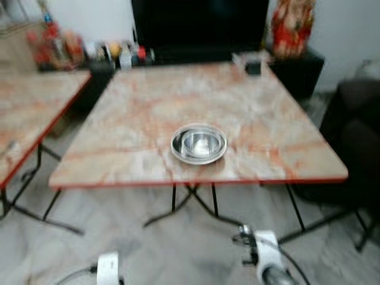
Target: Setting the table
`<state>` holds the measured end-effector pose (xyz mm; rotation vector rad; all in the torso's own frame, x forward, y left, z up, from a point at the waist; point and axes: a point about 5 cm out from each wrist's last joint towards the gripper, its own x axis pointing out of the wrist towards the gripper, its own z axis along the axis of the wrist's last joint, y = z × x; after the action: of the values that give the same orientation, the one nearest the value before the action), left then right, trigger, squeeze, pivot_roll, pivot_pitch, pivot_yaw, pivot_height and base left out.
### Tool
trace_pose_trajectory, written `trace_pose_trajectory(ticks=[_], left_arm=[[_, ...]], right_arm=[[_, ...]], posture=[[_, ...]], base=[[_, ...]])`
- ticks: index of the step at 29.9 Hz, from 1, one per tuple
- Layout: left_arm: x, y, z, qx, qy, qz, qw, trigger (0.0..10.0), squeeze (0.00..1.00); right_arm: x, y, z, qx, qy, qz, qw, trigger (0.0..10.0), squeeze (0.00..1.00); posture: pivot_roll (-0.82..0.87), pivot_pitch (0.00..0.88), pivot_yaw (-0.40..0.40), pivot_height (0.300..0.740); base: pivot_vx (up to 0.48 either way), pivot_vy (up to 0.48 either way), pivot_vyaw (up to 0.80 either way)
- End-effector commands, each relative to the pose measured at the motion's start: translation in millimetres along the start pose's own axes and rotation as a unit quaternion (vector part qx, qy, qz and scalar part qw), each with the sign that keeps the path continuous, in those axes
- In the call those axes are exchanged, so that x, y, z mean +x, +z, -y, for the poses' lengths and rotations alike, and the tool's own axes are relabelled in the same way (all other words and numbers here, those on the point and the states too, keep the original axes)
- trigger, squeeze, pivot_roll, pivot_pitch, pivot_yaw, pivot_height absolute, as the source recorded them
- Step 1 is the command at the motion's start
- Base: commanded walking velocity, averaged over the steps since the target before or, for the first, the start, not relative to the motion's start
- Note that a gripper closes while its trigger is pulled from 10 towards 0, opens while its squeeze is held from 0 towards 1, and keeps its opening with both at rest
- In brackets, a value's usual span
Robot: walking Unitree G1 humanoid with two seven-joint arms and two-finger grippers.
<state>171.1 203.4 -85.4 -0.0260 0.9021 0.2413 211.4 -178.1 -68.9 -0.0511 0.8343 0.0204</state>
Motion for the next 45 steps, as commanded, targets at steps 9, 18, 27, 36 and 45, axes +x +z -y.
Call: trace_pose_trajectory(ticks=[9,18,27,36,45], left_arm=[[0.2,0.7,-3.1,0.007,0.003,0.0,1.0,10.0,0.0],[0.4,0.8,-3.6,0.017,-0.001,-0.002,1.0,10.0,0.0],[0.8,2.8,-1.9,0.016,-0.002,0.002,1.0,10.0,0.0],[0.4,2.2,-3.3,0.007,0.003,0.004,1.0,10.0,0.0],[0.7,5.0,-1.7,-0.008,-0.003,0.014,1.0,10.0,0.0]], right_arm=[[-1.8,16.9,-8.5,-0.092,0.051,0.083,0.991,10.0,0.0],[-9.9,47.3,-39.7,-0.206,0.258,0.165,0.929,10.0,0.0],[-30.3,111.9,-102.0,-0.233,0.436,0.274,0.825,10.0,0.0],[-76.4,195.5,-137.0,-0.167,0.502,0.429,0.732,10.0,0.0],[-63.2,253.3,-61.7,-0.052,0.212,0.511,0.832,10.0,0.0]], posture=[[-0.03,0.0,0.018,0.709],[-0.06,0.0,0.034,0.709],[-0.04,0.0,0.024,0.709],[-0.02,0.0,0.016,0.709],[-0.03,0.0,0.017,0.709]], base=[[0.0,0.0,0.0],[0.0,0.0,0.0],[0.0,0.0,0.0],[0.0,0.0,0.0],[0.0,0.0,0.0]])
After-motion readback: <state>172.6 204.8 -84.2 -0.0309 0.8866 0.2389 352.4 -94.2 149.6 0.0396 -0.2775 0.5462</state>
